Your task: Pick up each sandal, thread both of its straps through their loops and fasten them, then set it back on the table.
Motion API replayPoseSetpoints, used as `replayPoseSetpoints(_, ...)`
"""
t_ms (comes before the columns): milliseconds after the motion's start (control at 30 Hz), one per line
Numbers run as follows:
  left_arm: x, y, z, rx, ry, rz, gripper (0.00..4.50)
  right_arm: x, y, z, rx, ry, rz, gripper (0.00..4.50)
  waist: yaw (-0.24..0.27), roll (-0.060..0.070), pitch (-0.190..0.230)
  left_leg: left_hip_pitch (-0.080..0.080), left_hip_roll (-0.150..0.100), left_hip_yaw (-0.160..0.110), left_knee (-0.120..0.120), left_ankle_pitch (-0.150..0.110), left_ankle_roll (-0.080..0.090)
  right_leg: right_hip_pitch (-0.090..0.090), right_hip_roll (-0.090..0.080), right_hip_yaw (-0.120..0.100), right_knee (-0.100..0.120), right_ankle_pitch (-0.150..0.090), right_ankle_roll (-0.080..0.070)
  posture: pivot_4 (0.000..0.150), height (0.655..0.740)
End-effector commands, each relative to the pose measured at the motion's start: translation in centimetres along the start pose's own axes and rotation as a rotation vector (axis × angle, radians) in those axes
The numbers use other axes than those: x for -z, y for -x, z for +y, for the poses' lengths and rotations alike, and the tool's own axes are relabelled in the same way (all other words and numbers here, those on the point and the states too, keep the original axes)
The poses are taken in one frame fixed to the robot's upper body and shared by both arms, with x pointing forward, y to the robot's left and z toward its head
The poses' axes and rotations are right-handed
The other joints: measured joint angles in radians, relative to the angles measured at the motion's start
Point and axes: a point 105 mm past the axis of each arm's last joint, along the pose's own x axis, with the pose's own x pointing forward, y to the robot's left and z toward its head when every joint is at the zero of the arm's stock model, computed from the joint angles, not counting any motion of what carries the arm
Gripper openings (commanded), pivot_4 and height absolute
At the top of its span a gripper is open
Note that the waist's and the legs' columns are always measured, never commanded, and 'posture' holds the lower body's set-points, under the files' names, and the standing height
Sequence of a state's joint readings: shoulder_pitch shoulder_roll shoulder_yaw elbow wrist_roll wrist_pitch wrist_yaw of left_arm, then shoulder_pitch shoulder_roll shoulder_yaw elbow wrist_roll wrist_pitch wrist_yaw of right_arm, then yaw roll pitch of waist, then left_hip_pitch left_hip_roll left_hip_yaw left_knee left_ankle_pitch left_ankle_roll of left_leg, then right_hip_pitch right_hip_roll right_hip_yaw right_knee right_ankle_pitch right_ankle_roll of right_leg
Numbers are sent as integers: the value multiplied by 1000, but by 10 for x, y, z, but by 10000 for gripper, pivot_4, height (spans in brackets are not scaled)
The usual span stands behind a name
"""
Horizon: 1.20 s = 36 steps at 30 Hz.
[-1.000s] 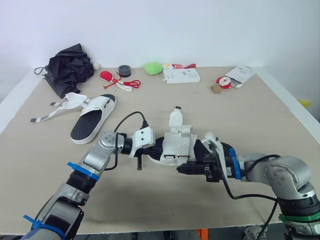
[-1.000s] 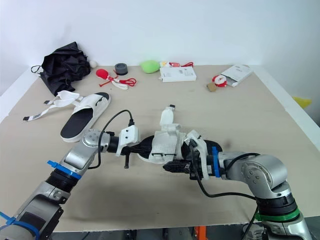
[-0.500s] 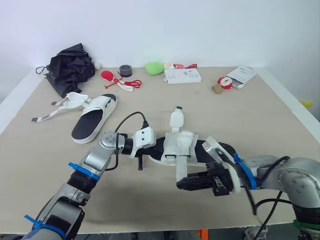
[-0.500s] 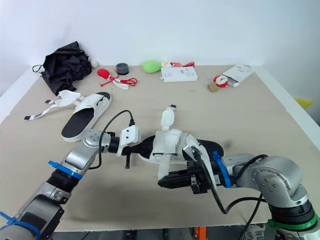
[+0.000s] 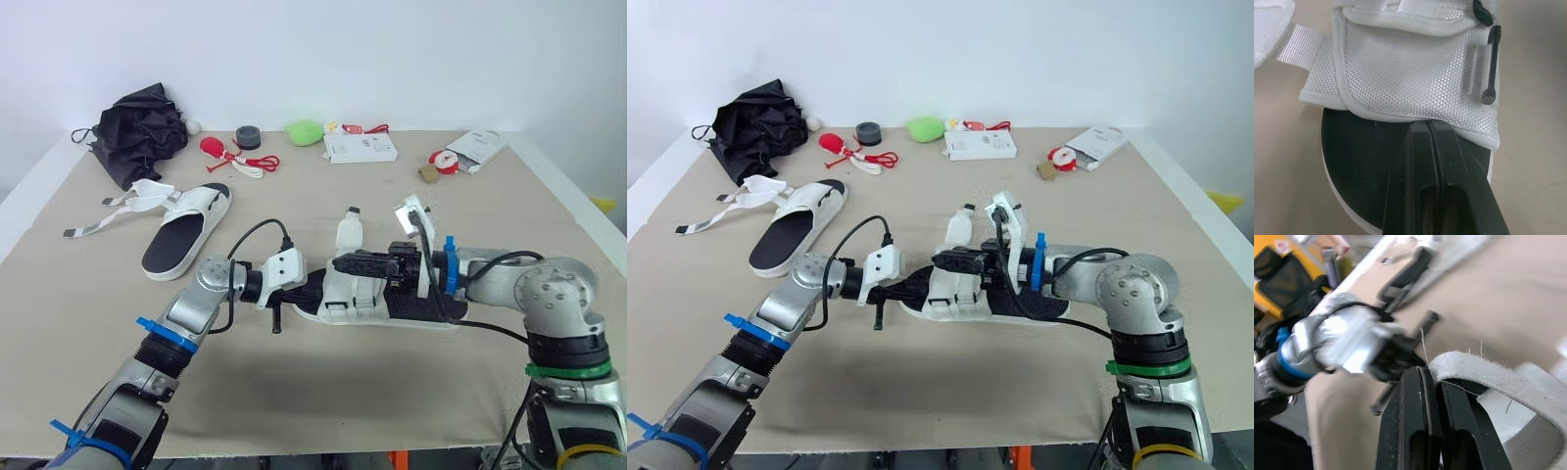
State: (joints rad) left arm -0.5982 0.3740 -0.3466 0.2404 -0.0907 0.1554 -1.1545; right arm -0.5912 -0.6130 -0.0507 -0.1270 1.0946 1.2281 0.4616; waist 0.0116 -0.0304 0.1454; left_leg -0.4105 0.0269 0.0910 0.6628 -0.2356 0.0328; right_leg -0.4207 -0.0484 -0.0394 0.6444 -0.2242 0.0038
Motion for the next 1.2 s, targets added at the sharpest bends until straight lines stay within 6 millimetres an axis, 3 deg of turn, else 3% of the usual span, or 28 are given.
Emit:
replayPoseSetpoints(33,39,-4,-18,51,107,125,0,-13,9,-9,26,22,-60,170,-1,0,0,0,0,0,0,0,0,0,0,0,0,0,0,1500,7400)
replayPoseSetpoints(67,39,-4,-19,51,107,125,0,-13,9,-11,28,19,-61,170,-1,0,0,0,0,0,0,0,0,0,0,0,0,0,0,1500,7400)
replayPoseSetpoints(167,39,-4,-19,52,108,124,0,-14,9,-19,39,0,-68,10362,-1,0,0,1,0,-1,0,0,0,1,1,-1,0,0,0,1500,7400)
replayPoseSetpoints(400,39,-5,-21,56,107,122,0,-27,4,-47,112,-17,-90,42380,-1,0,0,1,0,0,0,0,0,1,1,0,0,0,0,1500,7400)
replayPoseSetpoints(433,39,-5,-21,54,108,122,0,-29,4,-52,130,-18,-91,43834,-1,0,0,1,0,0,0,0,0,1,1,0,0,0,0,1500,7400)
replayPoseSetpoints(533,40,-4,-22,50,111,122,0,-44,9,-50,114,-8,-131,43834,-1,0,0,1,0,0,0,0,0,0,1,0,0,0,0,1500,7400)
replayPoseSetpoints(733,43,-3,-25,48,120,127,0,-69,38,-23,-22,56,-207,43834,0,1,0,-1,0,0,-1,-1,2,-1,0,0,0,-1,-1,1500,7400)
replayPoseSetpoints(833,43,-3,-25,49,122,127,0,-71,54,-30,31,74,-218,43834,-1,1,0,0,0,0,-1,-3,3,0,0,0,-1,-1,-1,1500,7400)
replayPoseSetpoints(967,42,-4,-24,48,120,125,0,-55,73,-57,183,64,-185,43834,0,1,0,0,0,0,-1,-3,3,0,0,0,-1,-2,-1,1500,7400)
replayPoseSetpoints(1200,41,-3,-22,48,117,126,0,-20,59,-69,231,44,-88,43834,-1,2,-1,1,0,1,-1,-3,3,0,0,0,-1,-2,0,1500,7400)
